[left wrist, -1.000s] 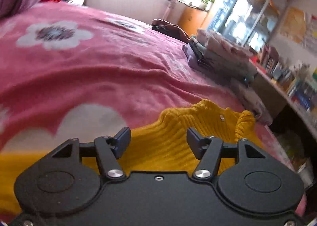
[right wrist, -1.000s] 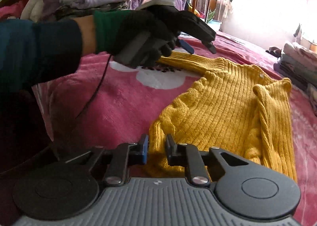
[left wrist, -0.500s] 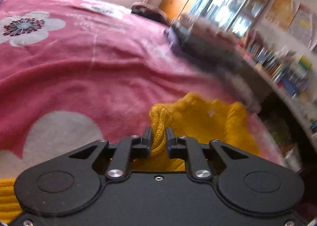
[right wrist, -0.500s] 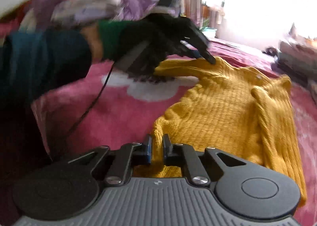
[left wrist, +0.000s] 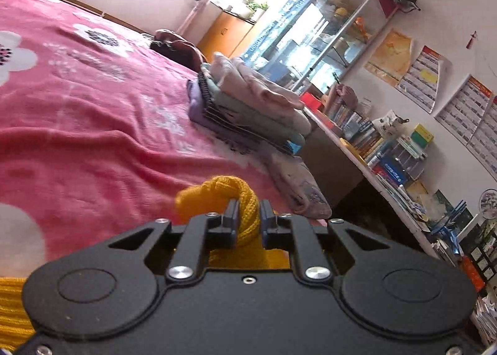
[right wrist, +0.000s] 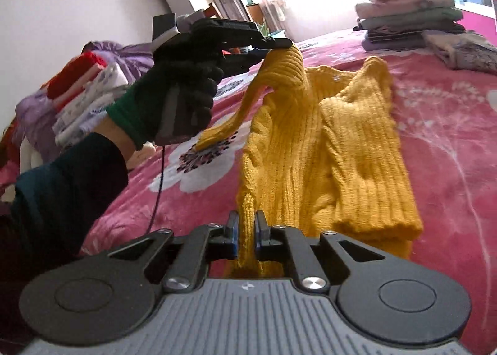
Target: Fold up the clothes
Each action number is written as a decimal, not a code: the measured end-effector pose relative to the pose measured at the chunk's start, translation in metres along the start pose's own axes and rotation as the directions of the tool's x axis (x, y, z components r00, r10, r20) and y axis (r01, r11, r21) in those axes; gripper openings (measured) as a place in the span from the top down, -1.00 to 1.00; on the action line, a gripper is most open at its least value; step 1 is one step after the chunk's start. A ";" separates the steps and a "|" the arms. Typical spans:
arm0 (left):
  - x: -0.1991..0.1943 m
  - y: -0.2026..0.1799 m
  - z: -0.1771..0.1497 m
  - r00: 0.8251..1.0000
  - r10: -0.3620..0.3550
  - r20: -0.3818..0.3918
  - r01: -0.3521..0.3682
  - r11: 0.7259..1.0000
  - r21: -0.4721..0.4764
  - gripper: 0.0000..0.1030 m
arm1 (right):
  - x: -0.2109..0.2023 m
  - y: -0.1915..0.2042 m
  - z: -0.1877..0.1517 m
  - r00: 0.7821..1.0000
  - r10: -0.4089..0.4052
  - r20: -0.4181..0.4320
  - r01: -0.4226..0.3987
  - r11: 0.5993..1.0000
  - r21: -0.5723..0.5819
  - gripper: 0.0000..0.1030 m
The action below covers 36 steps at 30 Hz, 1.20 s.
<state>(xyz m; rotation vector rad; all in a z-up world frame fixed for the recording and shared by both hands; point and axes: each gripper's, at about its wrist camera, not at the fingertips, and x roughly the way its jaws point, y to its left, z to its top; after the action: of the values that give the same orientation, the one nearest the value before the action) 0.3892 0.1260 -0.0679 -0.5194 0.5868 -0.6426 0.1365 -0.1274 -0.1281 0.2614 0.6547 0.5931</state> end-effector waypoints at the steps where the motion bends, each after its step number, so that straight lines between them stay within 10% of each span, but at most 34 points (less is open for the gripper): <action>1: 0.004 -0.003 0.000 1.000 -0.004 -0.006 0.004 1.000 0.004 0.81 | -0.002 -0.003 0.000 1.000 0.001 0.003 -0.001 1.000 0.017 0.80; 12: 0.074 -0.018 -0.012 0.993 0.078 -0.090 -0.079 0.997 -0.009 0.81 | -0.009 -0.042 -0.012 1.000 0.007 -0.026 -0.002 0.981 0.192 0.81; 25: 0.107 -0.013 -0.036 0.972 0.198 -0.130 -0.199 0.980 0.007 0.82 | -0.054 0.009 0.011 0.989 -0.097 0.113 0.110 0.988 -0.109 0.80; 36: 0.109 -0.026 -0.048 0.955 0.293 -0.037 -0.295 0.955 -0.038 0.73 | -0.053 0.003 0.036 0.994 -0.086 0.063 0.096 0.981 -0.169 0.74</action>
<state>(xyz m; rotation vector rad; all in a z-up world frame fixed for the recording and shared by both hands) 0.4184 0.0217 -0.1235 -0.4513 0.6933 -0.3560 0.1246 -0.1580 -0.0728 0.0859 0.5551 0.5490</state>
